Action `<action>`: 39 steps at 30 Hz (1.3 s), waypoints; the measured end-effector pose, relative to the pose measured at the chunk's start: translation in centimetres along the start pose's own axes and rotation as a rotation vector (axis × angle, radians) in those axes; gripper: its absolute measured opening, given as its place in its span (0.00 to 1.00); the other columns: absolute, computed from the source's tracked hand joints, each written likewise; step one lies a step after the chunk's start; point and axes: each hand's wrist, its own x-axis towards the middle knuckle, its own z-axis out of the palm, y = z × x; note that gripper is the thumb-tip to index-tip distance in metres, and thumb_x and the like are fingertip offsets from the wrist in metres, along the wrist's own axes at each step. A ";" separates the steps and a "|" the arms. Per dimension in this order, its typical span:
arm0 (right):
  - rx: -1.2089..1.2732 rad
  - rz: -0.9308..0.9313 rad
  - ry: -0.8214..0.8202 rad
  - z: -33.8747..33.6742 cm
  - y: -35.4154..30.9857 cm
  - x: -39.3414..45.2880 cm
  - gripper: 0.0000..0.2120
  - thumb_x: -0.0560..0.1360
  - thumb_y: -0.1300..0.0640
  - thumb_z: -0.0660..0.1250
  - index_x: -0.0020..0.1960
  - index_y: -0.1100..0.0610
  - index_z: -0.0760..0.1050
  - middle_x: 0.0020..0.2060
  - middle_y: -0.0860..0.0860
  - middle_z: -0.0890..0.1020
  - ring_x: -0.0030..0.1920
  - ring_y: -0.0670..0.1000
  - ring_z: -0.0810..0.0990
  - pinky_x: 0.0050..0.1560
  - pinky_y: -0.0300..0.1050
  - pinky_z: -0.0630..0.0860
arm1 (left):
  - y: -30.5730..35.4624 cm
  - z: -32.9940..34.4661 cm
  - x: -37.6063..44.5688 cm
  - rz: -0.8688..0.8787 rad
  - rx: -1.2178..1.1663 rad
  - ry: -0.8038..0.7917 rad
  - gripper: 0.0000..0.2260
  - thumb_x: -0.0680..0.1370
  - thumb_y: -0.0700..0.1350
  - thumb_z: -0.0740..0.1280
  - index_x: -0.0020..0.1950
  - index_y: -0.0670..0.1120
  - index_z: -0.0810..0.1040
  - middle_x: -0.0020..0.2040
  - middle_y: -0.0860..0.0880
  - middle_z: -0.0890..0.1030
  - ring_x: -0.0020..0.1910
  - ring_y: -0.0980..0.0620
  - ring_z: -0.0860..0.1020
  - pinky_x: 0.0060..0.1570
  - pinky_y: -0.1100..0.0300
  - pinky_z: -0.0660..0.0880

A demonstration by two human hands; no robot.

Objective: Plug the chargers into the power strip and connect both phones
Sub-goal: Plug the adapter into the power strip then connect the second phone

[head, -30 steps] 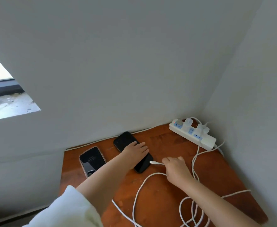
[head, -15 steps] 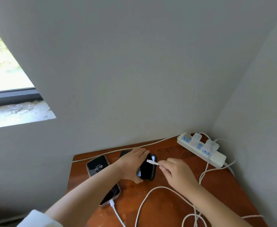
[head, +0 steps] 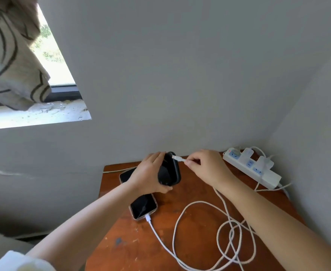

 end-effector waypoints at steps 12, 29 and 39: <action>-0.093 0.085 -0.152 -1.1 -0.4 -0.3 0.09 0.76 0.57 0.63 0.48 0.59 0.81 0.47 0.55 0.84 0.49 0.56 0.79 0.58 0.55 0.73 | 0.0 -0.7 -1.4 0.055 0.188 0.079 0.44 0.65 0.56 0.72 0.72 0.42 0.53 0.71 0.44 0.63 0.69 0.45 0.58 0.66 0.54 0.62; -0.304 0.156 -0.095 0.5 0.5 -0.3 0.09 0.77 0.54 0.61 0.48 0.55 0.79 0.44 0.52 0.83 0.44 0.52 0.76 0.47 0.45 0.60 | 0.8 0.6 -1.1 0.064 0.244 0.047 0.43 0.66 0.56 0.71 0.72 0.42 0.53 0.70 0.45 0.63 0.68 0.45 0.58 0.65 0.55 0.63; -0.106 0.366 -0.229 1.3 2.4 -1.4 0.09 0.77 0.55 0.62 0.48 0.57 0.79 0.45 0.53 0.82 0.51 0.55 0.78 0.56 0.49 0.71 | 1.2 3.5 -1.1 0.063 0.265 -0.045 0.43 0.68 0.56 0.70 0.73 0.44 0.49 0.74 0.45 0.58 0.71 0.45 0.54 0.69 0.55 0.58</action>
